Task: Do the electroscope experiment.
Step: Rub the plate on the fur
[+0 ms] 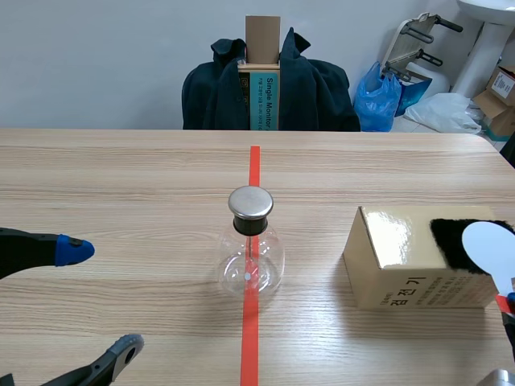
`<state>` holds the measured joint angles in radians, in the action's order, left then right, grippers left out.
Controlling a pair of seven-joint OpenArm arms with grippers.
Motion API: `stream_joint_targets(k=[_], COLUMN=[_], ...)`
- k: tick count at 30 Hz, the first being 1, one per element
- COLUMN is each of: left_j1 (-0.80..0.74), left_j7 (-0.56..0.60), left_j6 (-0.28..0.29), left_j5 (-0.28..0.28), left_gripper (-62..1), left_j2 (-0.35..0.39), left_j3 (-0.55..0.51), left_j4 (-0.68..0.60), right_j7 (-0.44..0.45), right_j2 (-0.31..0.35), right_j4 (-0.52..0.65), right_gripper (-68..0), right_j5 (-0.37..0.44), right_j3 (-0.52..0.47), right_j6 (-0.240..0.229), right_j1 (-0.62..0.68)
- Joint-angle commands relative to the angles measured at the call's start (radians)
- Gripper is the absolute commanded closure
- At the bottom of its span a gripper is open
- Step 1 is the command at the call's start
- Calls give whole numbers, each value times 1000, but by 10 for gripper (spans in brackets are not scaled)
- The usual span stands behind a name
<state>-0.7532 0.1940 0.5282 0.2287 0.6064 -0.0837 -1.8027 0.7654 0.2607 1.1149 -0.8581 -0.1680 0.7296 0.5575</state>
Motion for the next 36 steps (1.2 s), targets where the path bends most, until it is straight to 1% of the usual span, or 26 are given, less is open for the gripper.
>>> stream_joint_targets(k=[1,3,4,7,8,9,12,13,14,15,17,18,19,21,22,23,25,26,27,28,30,31,32,33,35,36], left_j1=[0,0,0,0,0,0,0,0,0,0,0,0,0,0,0,0,0,0,0,0,0,0,0,0,0,0], left_j7=[16,16,16,16,16,16,16,16,16,16,16,16,16,16,16,16,15,15,15,15,15,15,15,15,15,15], left_j6=[3,3,3,3,3,3,3,3,3,3,3,3,3,3,3,3,3,3,3,3,3,3,3,3,3,3], left_j5=[14,14,14,14,14,14,14,14,14,14,14,14,14,14,14,14,14,13,13,13,13,13,13,13,13,13], left_gripper=[-623,-623,-623,-623,-623,-623,-623,-623,-623,-623,-623,-623,-623,-623,-623,-623,-623,-623,-623,-623,-623,-623,-623,-623,-623,-623], left_j2=[-5,-5,-5,-5,-5,-5,-5,-5,-5,-5,-5,-5,-5,-5,-5,-6,-6,-6,-6,-7,-8,-8,-8,-8,-7,-7], left_j3=[3,3,3,3,3,3,3,3,3,3,3,3,3,3,3,3,3,3,3,3,3,3,3,3,3,3], left_j4=[-16,-16,-16,-16,-16,-16,-16,-16,-16,-16,-16,-16,-16,-16,-16,-16,-16,-16,-16,-16,-16,-16,-16,-16,-16,-16], right_j7=[53,64,41,-110,-132,-121,14,20,-8,-60,-149,-141,-92,42,65,46,-97,-154,-164,-133,4,51,60,16,-120,-144], right_j2=[11,11,11,14,17,19,19,18,16,15,13,14,16,19,18,13,4,2,3,5,8,8,6,0,-6,-3], right_j4=[10,10,10,10,10,10,10,10,10,10,10,10,10,10,10,10,10,10,10,10,10,10,10,10,10,10], right_gripper=[-9,-9,-9,-8,-9,-8,-8,-8,-8,-8,-8,-8,-8,-8,-8,-8,-8,-8,-8,-8,-8,-8,-8,-8,-8,-8], right_j5=[-19,-28,-28,-25,-26,-28,-51,-55,-53,-45,-29,-34,-47,-55,-55,-51,-47,-47,-47,-48,-60,-60,-59,-55,-54,-55], right_j3=[0,0,-1,-1,-1,-1,5,6,6,6,5,5,5,5,5,5,5,5,5,5,5,5,6,6,6,5], right_j6=[53,53,53,53,53,53,24,26,42,53,53,53,47,45,52,53,53,53,53,53,44,46,53,53,53,53], right_j1=[-3,-3,-3,-4,-4,-4,-4,-4,-4,-4,-3,-3,-3,-3,-4,-4,-3,-3,-3,-3,-4,-4,-4,-4,-4,-3])
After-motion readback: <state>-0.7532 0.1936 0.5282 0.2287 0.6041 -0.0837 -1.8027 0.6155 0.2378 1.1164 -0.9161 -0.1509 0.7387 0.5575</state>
